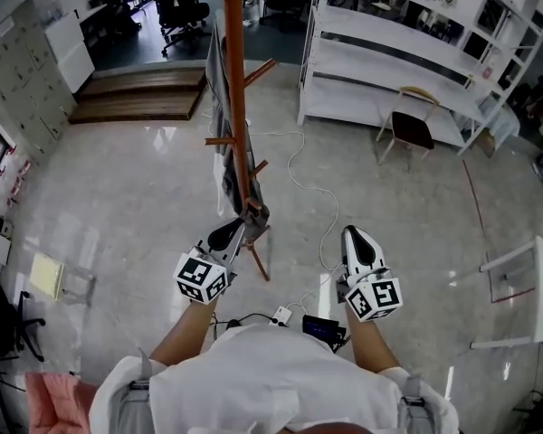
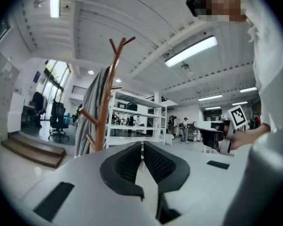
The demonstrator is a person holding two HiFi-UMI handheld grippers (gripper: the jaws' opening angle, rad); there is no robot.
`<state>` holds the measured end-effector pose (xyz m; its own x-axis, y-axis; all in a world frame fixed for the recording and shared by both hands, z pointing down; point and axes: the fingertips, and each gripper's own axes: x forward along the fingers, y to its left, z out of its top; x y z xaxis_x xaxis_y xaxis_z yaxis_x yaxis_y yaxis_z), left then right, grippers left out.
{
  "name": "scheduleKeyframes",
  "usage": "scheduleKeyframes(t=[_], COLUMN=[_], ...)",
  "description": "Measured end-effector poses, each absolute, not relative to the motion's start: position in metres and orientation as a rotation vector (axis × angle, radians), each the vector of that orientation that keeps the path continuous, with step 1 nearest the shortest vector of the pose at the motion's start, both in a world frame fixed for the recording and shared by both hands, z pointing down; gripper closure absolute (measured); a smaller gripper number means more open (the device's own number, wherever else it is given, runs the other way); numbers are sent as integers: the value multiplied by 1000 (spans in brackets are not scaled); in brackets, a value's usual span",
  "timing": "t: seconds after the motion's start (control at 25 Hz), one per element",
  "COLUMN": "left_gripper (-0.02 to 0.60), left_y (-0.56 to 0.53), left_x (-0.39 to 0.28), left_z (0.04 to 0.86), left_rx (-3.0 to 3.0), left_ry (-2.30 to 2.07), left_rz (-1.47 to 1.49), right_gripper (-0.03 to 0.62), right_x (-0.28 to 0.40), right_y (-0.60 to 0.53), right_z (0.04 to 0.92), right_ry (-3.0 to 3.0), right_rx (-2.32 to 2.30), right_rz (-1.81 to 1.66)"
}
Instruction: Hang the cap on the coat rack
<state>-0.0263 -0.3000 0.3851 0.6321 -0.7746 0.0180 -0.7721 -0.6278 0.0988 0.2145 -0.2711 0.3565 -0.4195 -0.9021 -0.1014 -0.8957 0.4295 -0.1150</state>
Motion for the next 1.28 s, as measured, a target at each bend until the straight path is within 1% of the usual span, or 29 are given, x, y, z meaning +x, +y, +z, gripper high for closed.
scheduleKeyframes(t=[0.16,0.44,1.28], left_gripper=[552,552,552], left_y=[-298,-293,-283], left_x=[-34,-13,10], left_z=[379,375,414], left_rx=[2716,2759,2735], left_ry=[-1322,-1239,-1024], left_rz=[-83,-89,-72], right_gripper=[563,563,569], right_x=[220,239,242], right_y=[-263,-256,-238], right_z=[353,358,404], right_ry=[2504,2476,2524], right_rx=[-1616,-1676,-1710], right_rz=[-38,-73,-228])
